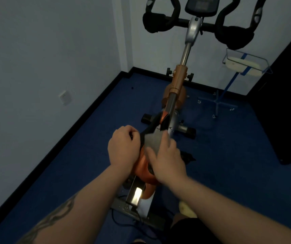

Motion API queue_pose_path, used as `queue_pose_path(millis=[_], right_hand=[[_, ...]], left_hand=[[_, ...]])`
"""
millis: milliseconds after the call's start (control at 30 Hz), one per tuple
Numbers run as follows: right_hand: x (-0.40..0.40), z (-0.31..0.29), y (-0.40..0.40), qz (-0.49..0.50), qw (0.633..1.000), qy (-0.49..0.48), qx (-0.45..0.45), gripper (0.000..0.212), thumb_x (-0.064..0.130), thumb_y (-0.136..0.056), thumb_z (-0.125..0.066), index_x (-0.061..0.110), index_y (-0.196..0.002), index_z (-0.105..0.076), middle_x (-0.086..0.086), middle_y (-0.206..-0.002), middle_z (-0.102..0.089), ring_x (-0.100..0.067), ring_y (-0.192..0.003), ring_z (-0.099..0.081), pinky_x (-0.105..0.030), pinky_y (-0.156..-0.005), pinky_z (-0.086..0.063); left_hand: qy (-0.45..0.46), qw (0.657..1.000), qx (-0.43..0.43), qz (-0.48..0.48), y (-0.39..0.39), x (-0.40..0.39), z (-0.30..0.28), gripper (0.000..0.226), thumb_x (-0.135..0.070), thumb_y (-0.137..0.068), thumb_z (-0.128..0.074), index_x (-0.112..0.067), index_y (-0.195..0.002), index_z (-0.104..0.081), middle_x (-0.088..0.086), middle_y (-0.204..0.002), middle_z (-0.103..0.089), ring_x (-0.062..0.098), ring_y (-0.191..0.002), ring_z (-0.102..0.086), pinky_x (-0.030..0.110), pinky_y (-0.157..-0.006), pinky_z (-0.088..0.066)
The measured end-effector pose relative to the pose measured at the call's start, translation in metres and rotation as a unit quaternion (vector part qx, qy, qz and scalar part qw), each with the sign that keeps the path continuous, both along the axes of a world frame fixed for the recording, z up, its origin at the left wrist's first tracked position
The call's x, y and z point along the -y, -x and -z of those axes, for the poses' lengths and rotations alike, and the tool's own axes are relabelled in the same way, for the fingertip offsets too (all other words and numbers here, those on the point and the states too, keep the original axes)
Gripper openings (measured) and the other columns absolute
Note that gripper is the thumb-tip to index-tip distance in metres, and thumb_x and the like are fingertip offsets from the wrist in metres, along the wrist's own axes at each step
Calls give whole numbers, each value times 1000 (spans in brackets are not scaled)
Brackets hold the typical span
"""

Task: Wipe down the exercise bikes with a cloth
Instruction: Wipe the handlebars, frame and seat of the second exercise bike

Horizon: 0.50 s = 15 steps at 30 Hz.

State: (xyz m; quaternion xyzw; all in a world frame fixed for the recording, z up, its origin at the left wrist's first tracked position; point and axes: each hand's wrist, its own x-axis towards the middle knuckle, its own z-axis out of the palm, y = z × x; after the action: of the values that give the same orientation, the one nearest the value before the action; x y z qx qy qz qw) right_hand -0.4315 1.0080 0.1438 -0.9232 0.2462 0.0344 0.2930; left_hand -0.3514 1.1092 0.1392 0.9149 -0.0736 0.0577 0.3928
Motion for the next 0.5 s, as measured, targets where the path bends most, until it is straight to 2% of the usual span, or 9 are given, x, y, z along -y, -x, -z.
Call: queue_pose_path(millis=[67,133,267,333,500], right_hand=[[12,-5,-33,36,998,-17,-44,75,48,-100,-32,16,-153,11,-14,-153,-21,-33,-124,-44,-42,-90,-44],[15,-7,-47,63,996,-24,-61,72,41,-102,-31,14,-153,11,-16,-153,-22,-34,-122,-46,-41,-89,-43],[-6,3,-8,38,999,26,-16,71,52,-97,-30,25,-152,5,-10,-146,-27,-30,-121,-39,-46,-86,-44],[-4,7,-4,34,999,41,2,70,54,-97,-30,25,-152,3,-10,-145,-28,-30,-121,-38,-46,-84,-44],[12,-3,-59,110,990,-40,-82,71,34,-101,-34,13,-153,9,-16,-154,-21,-35,-126,-43,-44,-96,-42]], left_hand=[[5,1000,0,-1,1,0,-1,18,-24,-90,-49,-25,-81,-65,-13,-81,-62,5,-77,-57,26,-63,-47],[11,1000,-3,-5,1,-1,-1,18,-24,-90,-49,-26,-81,-64,-13,-81,-61,5,-77,-57,26,-63,-47],[11,1000,-2,-4,3,-1,-1,18,-24,-90,-49,-26,-80,-64,-13,-81,-60,5,-77,-55,26,-63,-46],[8,1000,0,-2,1,-1,-1,18,-24,-90,-49,-26,-80,-64,-13,-81,-60,5,-77,-55,24,-62,-44],[8,1000,-7,-8,3,-2,-1,18,-25,-90,-48,-26,-80,-64,-13,-83,-61,5,-78,-56,29,-65,-48]])
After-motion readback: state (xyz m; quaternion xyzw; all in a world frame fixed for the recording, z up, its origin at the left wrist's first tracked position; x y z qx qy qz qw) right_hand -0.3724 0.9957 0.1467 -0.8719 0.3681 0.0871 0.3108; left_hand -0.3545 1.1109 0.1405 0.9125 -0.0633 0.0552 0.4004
